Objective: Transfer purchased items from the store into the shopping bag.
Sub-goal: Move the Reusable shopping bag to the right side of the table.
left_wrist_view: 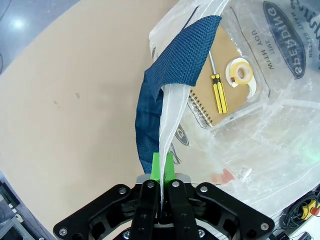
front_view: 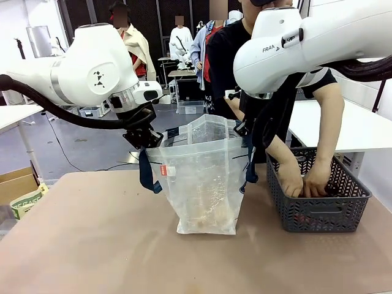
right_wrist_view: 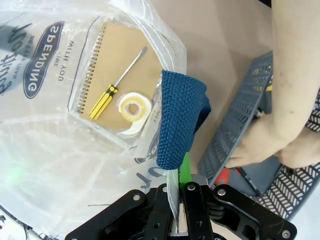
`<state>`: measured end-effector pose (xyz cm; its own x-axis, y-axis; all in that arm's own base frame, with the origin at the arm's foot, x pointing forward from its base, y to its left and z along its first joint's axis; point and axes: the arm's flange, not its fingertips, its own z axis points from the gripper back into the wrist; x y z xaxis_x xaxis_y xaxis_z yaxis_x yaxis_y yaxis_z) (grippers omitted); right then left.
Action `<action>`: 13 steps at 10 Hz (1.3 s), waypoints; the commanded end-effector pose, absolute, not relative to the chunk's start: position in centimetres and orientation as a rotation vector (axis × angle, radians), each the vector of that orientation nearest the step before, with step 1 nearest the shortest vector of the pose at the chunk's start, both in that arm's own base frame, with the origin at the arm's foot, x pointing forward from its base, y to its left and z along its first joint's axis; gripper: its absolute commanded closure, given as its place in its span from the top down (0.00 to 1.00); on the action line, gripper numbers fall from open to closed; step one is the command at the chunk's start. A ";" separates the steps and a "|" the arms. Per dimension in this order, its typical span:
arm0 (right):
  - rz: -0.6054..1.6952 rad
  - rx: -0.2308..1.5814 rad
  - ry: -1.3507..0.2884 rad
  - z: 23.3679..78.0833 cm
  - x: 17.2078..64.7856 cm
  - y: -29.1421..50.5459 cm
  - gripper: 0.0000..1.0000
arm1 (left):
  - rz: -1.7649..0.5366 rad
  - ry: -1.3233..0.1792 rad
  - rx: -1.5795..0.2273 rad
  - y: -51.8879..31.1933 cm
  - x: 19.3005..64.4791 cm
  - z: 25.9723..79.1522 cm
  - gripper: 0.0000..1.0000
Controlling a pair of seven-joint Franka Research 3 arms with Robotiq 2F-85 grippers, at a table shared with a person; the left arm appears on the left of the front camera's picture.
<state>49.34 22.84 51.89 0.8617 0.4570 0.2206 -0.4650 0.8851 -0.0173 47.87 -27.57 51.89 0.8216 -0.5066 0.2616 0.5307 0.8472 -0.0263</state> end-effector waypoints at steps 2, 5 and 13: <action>0.482 0.037 -0.222 51.9 49.4 22.8 0.00 | -0.538 -0.255 -0.098 -27.5 47.9 51.9 0.00; 0.482 0.037 -0.222 51.9 49.4 22.8 0.00 | -0.538 -0.255 -0.098 -27.5 47.9 51.9 0.00; 0.482 0.037 -0.222 51.9 49.4 22.8 0.00 | -0.538 -0.255 -0.098 -27.5 47.9 51.9 0.00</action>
